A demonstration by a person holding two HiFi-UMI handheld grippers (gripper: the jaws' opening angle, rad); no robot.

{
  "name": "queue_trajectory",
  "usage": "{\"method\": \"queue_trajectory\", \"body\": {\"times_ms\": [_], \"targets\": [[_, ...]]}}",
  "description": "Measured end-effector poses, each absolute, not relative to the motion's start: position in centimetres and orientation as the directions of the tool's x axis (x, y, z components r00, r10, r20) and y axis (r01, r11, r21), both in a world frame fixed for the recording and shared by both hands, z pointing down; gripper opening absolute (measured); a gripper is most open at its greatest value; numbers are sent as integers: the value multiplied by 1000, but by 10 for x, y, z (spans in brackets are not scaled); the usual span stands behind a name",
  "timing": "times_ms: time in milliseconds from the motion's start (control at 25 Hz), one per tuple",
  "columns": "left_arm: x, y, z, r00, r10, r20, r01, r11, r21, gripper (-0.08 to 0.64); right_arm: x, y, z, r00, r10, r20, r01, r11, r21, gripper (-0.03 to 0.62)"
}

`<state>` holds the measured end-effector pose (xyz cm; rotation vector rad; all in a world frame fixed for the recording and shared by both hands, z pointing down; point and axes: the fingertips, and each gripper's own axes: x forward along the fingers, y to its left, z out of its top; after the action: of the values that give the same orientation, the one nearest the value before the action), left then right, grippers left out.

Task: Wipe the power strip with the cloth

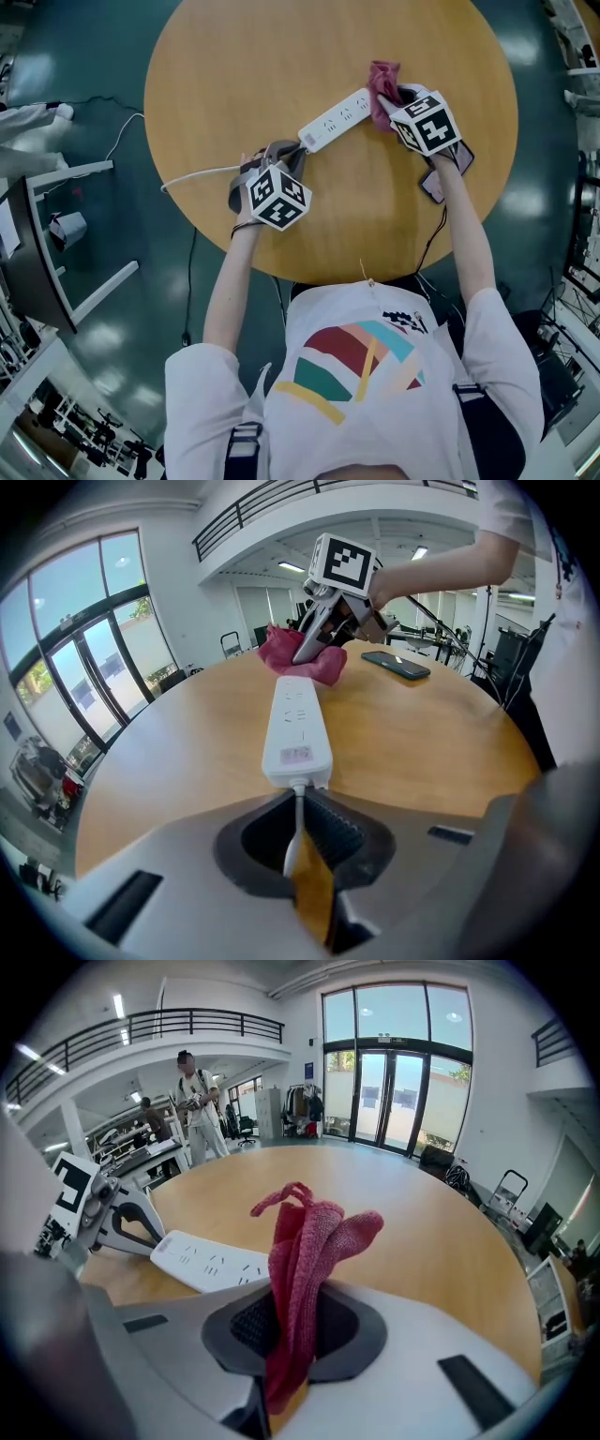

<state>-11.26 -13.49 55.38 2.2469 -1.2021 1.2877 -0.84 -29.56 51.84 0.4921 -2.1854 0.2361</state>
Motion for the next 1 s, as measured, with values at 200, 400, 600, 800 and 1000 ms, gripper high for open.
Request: {"method": "queue_trajectory", "body": {"times_ms": [200, 400, 600, 800, 1000], "targets": [[-111, -137, 557, 259, -512, 819, -781, -610, -135, 72, -7, -295, 511, -552, -268, 789, -406, 913, 26, 40], [-112, -137, 555, 262, -512, 818, -783, -608, -130, 72, -32, -244, 471, -644, -216, 734, -169, 976, 139, 38], [-112, -135, 557, 267, -509, 818, -783, -609, -123, 72, -50, -144, 492, -618, -97, 781, 397, 818, 416, 38], [-111, -138, 557, 266, -511, 818, -784, -609, -125, 72, -54, -104, 538, -520, -112, 847, 676, 552, 488, 39], [-112, -138, 557, 262, -517, 815, -783, -608, -134, 72, -75, -109, 538, -540, -151, 828, 712, 443, 545, 39]]}}
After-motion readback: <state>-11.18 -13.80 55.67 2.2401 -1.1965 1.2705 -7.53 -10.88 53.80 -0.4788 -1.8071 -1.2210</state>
